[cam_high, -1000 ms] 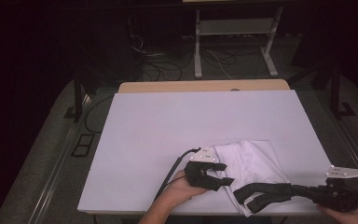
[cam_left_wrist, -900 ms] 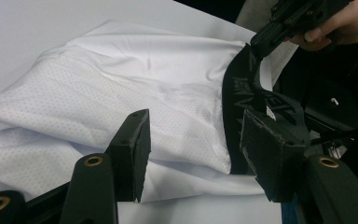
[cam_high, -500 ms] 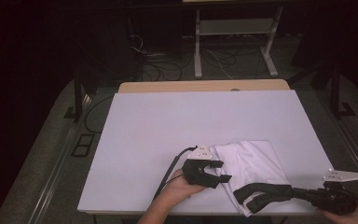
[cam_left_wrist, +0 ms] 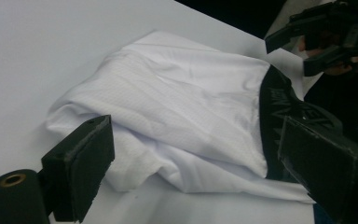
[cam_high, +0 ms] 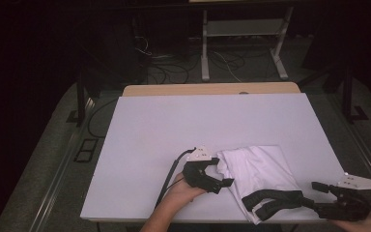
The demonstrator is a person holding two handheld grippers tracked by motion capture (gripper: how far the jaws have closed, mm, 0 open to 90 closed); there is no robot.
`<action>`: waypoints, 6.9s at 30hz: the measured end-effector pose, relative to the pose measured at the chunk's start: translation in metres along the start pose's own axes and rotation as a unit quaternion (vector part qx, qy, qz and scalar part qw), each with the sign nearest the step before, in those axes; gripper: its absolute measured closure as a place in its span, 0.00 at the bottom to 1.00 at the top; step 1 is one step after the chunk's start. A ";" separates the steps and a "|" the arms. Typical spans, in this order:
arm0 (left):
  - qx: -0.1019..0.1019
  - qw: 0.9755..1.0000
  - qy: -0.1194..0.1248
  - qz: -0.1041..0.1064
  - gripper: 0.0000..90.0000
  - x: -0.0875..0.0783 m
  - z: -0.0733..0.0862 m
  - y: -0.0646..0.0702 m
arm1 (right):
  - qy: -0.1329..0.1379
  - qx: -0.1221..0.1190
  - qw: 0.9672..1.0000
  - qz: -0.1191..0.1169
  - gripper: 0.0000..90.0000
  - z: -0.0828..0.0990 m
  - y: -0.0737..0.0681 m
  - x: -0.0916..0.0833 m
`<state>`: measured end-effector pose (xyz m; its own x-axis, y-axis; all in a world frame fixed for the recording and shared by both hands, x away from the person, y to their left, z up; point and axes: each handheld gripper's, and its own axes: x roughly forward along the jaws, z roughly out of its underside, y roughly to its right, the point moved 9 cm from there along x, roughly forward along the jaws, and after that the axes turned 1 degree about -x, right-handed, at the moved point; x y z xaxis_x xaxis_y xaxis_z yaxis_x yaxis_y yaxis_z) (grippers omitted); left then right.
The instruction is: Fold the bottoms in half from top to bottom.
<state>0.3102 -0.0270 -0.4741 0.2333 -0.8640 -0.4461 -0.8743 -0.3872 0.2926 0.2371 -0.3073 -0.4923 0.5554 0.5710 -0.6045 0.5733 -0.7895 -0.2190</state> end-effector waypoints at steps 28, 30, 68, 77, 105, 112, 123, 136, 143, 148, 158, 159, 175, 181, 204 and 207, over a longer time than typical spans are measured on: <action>-0.014 0.999 -0.009 -0.051 0.00 -0.064 0.025 -0.030 | 0.060 0.017 0.998 0.001 0.06 -0.006 0.012 -0.005; -0.016 0.998 -0.003 -0.056 0.00 -0.069 0.024 -0.032 | 0.060 0.018 0.998 0.000 0.06 -0.006 0.011 -0.005; -0.071 0.995 -0.038 -0.065 0.11 0.027 -0.010 -0.056 | 0.002 0.069 0.997 -0.021 0.23 0.010 0.002 0.020; -0.077 0.992 -0.064 -0.072 0.21 0.042 -0.005 -0.054 | -0.015 0.061 0.998 -0.017 0.34 0.013 -0.002 0.022; -0.076 0.987 -0.090 -0.111 0.91 0.039 -0.003 -0.049 | -0.034 0.078 0.996 -0.035 0.88 0.017 -0.013 0.017; -0.066 0.986 -0.090 -0.124 0.92 0.035 -0.011 -0.052 | -0.028 0.079 0.995 -0.047 0.88 0.015 -0.016 0.016; -0.060 0.984 -0.082 -0.144 0.92 0.020 -0.028 -0.069 | -0.019 0.048 0.997 -0.056 0.88 -0.008 -0.031 0.028; -0.064 0.983 -0.083 -0.152 0.92 0.018 -0.025 -0.077 | -0.038 0.044 0.998 -0.019 0.88 -0.018 -0.022 0.042; -0.063 0.983 -0.085 -0.150 0.92 0.019 -0.023 -0.076 | -0.048 0.054 0.997 -0.013 0.80 -0.011 -0.020 0.043; -0.062 0.983 -0.086 -0.151 0.92 0.019 -0.022 -0.076 | -0.031 0.079 0.996 0.020 0.46 -0.012 -0.007 0.032; -0.067 0.982 -0.089 -0.152 0.92 0.021 -0.017 -0.077 | -0.062 0.090 0.994 -0.002 0.83 0.003 -0.014 0.041; -0.067 0.982 -0.089 -0.152 0.92 0.021 -0.017 -0.077 | -0.062 0.090 0.994 -0.002 0.83 0.003 -0.014 0.041; -0.091 0.976 -0.067 -0.187 0.92 0.006 -0.023 -0.105 | -0.042 0.057 0.997 -0.036 0.91 -0.025 -0.032 0.053; -0.103 0.971 -0.061 -0.209 0.92 -0.004 -0.030 -0.127 | -0.045 0.041 0.997 -0.043 0.91 -0.042 -0.039 0.071; -0.116 0.950 -0.080 -0.279 0.92 -0.036 -0.049 -0.199 | -0.032 0.036 0.997 -0.057 0.90 -0.090 -0.062 0.142; -0.119 0.950 -0.080 -0.277 0.92 -0.035 -0.048 -0.197 | -0.031 0.035 0.997 -0.054 0.90 -0.090 -0.060 0.142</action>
<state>0.4950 0.0638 -0.4757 0.5451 -0.4532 -0.7053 -0.5106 -0.8467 0.1494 0.3358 -0.1587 -0.4958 0.4533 0.6403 -0.6201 0.5826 -0.7394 -0.3375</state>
